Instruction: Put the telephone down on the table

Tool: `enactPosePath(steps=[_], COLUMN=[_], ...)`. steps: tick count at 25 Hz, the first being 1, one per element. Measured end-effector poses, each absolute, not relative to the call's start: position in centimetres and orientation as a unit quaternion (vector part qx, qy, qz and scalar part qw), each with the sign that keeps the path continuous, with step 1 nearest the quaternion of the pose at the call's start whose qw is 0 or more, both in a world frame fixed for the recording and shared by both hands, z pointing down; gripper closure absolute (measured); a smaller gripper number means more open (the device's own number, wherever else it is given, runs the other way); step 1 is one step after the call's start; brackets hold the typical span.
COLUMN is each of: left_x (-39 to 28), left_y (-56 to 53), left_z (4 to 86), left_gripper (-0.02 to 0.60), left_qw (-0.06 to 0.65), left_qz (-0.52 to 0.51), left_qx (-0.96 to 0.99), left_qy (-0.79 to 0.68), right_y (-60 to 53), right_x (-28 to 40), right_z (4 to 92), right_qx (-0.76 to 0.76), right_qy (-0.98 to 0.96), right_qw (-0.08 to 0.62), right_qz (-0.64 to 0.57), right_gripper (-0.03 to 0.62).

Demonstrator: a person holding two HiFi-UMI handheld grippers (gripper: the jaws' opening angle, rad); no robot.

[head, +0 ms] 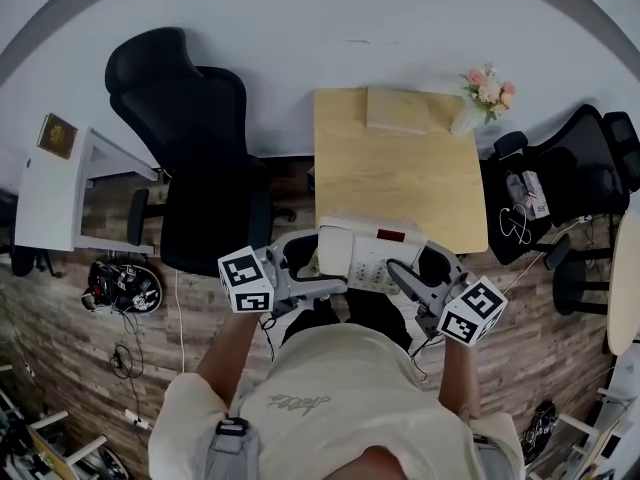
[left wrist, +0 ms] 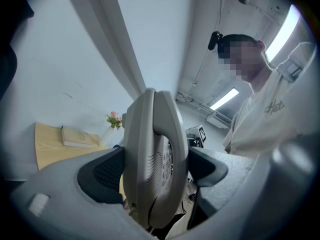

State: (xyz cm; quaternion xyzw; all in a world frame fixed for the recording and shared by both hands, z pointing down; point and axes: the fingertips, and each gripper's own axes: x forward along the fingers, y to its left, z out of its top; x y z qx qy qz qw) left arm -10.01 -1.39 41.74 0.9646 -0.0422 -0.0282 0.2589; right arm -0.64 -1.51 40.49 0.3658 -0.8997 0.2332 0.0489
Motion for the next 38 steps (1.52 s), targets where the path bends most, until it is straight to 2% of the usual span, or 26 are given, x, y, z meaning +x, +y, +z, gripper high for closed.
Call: enactPosePath(steps=[4, 14, 24, 38], left_x=[-9.1, -2.0, 2.8, 0.6], left_y=[-2.6, -11.5, -17.3, -21.1], left_z=[41.6, 41.4, 42.3, 45.8], left_gripper=[0.198, 0.199, 0.199, 0.199], left_qw=[0.25, 0.261, 0.256, 0.299], left_qz=[-0.023, -0.015, 0.006, 0.0], left_qx=[0.966, 0.96, 0.957, 0.945], left_qy=[-0.056, -0.101, -0.134, -0.133], right_y=[-2.9, -12.5, -18.8, -22.9], right_x=[0.3, 7.6, 12.3, 10.0], right_z=[40.7, 41.1, 42.3, 45.4], right_qx=[0.35, 0.308, 0.277, 0.275], right_qy=[-0.906, -0.917, -0.924, -0.915], right_qw=[0.036, 0.014, 0.017, 0.052], right_qz=[0.235, 0.252, 0.264, 0.289], right_gripper=[0.372, 0.372, 0.372, 0.372])
